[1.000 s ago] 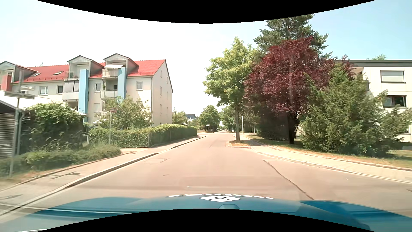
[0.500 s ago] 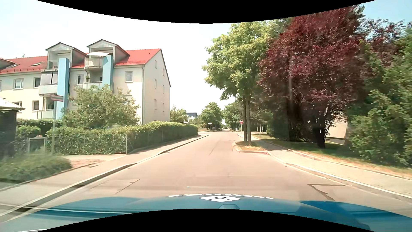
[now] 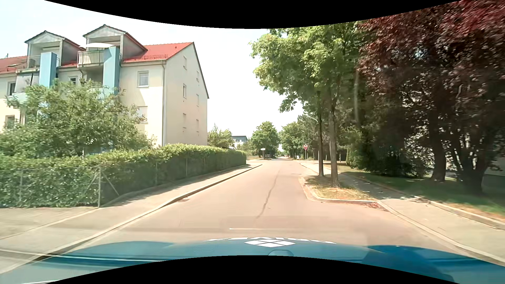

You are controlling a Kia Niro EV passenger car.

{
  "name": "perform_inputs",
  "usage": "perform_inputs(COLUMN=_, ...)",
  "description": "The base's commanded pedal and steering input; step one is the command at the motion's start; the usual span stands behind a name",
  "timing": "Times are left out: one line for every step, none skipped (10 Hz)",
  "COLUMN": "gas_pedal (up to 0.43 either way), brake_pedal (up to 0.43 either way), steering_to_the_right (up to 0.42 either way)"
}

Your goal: Follow the waypoints while adhering to traffic rules and regulations

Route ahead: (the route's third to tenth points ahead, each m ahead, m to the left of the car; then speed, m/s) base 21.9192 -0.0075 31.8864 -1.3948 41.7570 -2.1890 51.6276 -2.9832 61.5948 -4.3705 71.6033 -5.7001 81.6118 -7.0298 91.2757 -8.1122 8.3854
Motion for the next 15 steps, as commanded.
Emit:
perform_inputs(gas_pedal=0.0, brake_pedal=0.0, steering_to_the_right=0.003)
perform_inputs(gas_pedal=0.0, brake_pedal=0.0, steering_to_the_right=0.018)
perform_inputs(gas_pedal=0.0, brake_pedal=0.0, steering_to_the_right=0.028)
perform_inputs(gas_pedal=0.0, brake_pedal=0.0, steering_to_the_right=0.03)
perform_inputs(gas_pedal=0.0, brake_pedal=0.0, steering_to_the_right=0.034)
perform_inputs(gas_pedal=0.0, brake_pedal=0.0, steering_to_the_right=0.038)
perform_inputs(gas_pedal=0.0, brake_pedal=0.0, steering_to_the_right=0.038)
perform_inputs(gas_pedal=0.0, brake_pedal=0.0, steering_to_the_right=0.038)
perform_inputs(gas_pedal=0.0, brake_pedal=0.0, steering_to_the_right=0.037)
perform_inputs(gas_pedal=0.0, brake_pedal=0.0, steering_to_the_right=0.037)
perform_inputs(gas_pedal=0.0, brake_pedal=0.0, steering_to_the_right=0.037)
perform_inputs(gas_pedal=0.0, brake_pedal=0.0, steering_to_the_right=0.037)
perform_inputs(gas_pedal=0.0, brake_pedal=0.0, steering_to_the_right=0.037)
perform_inputs(gas_pedal=0.0, brake_pedal=0.0, steering_to_the_right=0.037)
perform_inputs(gas_pedal=0.0, brake_pedal=0.0, steering_to_the_right=0.035)
